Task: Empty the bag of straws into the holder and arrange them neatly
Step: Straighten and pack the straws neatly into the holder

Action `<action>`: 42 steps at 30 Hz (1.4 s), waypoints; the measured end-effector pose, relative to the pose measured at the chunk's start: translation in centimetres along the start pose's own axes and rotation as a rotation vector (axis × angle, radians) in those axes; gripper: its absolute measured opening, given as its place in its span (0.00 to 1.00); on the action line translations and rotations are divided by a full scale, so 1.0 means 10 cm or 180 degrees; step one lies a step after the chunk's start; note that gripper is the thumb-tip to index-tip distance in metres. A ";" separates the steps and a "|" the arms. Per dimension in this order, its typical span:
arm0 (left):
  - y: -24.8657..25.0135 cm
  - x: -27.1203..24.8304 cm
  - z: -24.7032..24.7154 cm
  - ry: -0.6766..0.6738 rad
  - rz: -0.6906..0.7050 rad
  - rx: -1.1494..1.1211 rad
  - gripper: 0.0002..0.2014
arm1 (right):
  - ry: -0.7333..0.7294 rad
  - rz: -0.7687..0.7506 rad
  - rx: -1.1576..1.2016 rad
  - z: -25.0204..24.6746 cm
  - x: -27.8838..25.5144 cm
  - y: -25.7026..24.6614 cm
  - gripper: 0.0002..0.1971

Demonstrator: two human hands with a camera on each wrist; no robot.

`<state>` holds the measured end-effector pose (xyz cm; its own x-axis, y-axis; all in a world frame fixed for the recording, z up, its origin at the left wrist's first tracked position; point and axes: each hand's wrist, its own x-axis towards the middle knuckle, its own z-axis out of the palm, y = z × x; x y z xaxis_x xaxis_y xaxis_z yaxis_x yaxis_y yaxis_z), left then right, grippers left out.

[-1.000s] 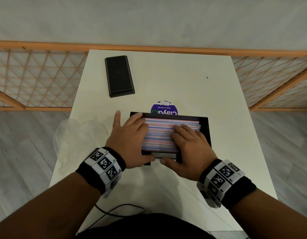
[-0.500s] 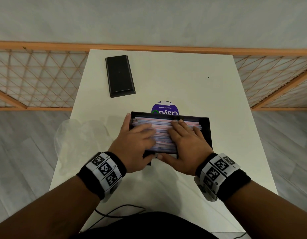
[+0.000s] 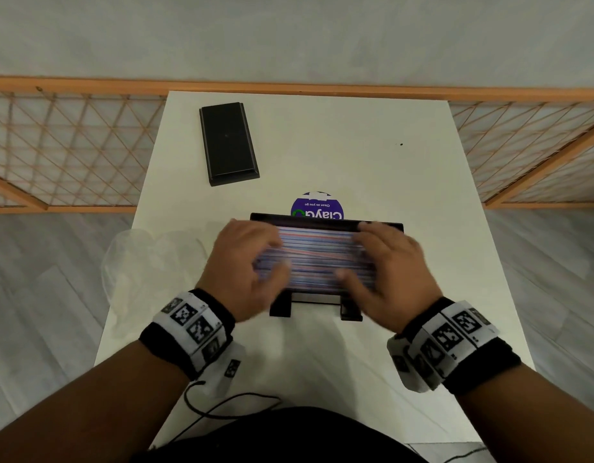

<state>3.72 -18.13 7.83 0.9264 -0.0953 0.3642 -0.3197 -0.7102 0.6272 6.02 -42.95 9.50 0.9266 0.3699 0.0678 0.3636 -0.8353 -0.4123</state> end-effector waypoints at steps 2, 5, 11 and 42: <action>-0.02 0.10 -0.03 0.0277 -0.1143 -0.0230 0.16 | 0.0511 0.0517 0.0016 -0.06 -0.03 0.13 0.23; -0.06 0.19 0.04 -0.0224 -0.2398 -0.0719 0.22 | 0.0071 0.1626 0.0237 -0.07 -0.04 0.27 0.23; -0.08 0.25 0.17 -0.0491 -0.2994 -0.1553 0.44 | 0.0079 0.2139 0.1053 0.02 0.08 0.34 0.13; -0.06 0.31 0.09 -0.0552 -0.3026 -0.2133 0.48 | 0.0403 0.2022 0.1425 0.01 0.25 0.39 0.10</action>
<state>6.98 -18.60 8.00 0.8469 0.1449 -0.5116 0.5220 -0.0430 0.8519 9.77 -45.23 7.95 0.9577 -0.1950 -0.2117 -0.2876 -0.6179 -0.7317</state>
